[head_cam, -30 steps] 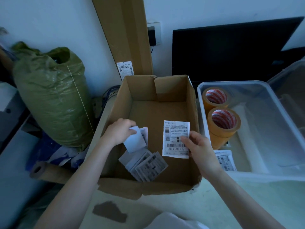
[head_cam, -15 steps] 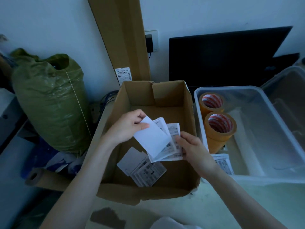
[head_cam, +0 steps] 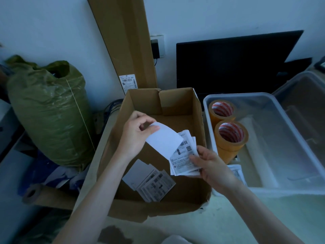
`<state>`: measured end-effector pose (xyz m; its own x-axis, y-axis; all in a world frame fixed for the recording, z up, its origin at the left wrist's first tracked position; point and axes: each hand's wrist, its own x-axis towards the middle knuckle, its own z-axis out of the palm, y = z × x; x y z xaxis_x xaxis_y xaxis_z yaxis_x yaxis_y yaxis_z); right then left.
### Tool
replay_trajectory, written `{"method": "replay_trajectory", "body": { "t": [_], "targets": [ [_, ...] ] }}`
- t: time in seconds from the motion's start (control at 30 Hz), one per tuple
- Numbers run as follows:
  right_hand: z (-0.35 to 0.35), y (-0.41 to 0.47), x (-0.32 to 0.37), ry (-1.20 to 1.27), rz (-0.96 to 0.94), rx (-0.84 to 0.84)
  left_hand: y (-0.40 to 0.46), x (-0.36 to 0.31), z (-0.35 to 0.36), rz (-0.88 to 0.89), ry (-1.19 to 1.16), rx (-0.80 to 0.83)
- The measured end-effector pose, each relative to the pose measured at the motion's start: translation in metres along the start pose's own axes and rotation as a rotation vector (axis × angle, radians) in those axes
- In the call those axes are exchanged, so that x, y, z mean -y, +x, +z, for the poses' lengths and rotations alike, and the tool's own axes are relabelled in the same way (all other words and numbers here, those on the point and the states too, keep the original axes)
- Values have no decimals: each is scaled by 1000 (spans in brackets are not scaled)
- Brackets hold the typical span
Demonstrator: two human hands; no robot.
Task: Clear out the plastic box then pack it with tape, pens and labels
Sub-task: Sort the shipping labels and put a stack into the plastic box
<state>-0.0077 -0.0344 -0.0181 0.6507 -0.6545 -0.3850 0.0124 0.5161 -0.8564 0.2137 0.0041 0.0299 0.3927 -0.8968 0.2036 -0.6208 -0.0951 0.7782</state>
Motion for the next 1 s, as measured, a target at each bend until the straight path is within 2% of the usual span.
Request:
{"method": "replay_trajectory", "body": {
  "t": [0.07,0.27,0.5,0.6,0.8,0.87,1.0],
  "targets": [
    [-3,1,-1,22,5,-17,-2,-4,-4,68,-34,-13],
    [-6,1,5,57,35,-70,-12,-3,-8,241,-162,113],
    [-5,0,8,73,33,-77,-17,12,1,79,-354,120],
    [-5,-1,10,30,17,-101,-20,11,4,-28,-469,86],
    [-3,1,8,-31,11,-155,-18,14,10,-134,-622,92],
    [-3,0,9,-41,10,-159,-17,17,11,-137,-559,115],
    [-4,-5,15,-12,18,-89,-13,17,11,-28,-202,258]
  ]
}}
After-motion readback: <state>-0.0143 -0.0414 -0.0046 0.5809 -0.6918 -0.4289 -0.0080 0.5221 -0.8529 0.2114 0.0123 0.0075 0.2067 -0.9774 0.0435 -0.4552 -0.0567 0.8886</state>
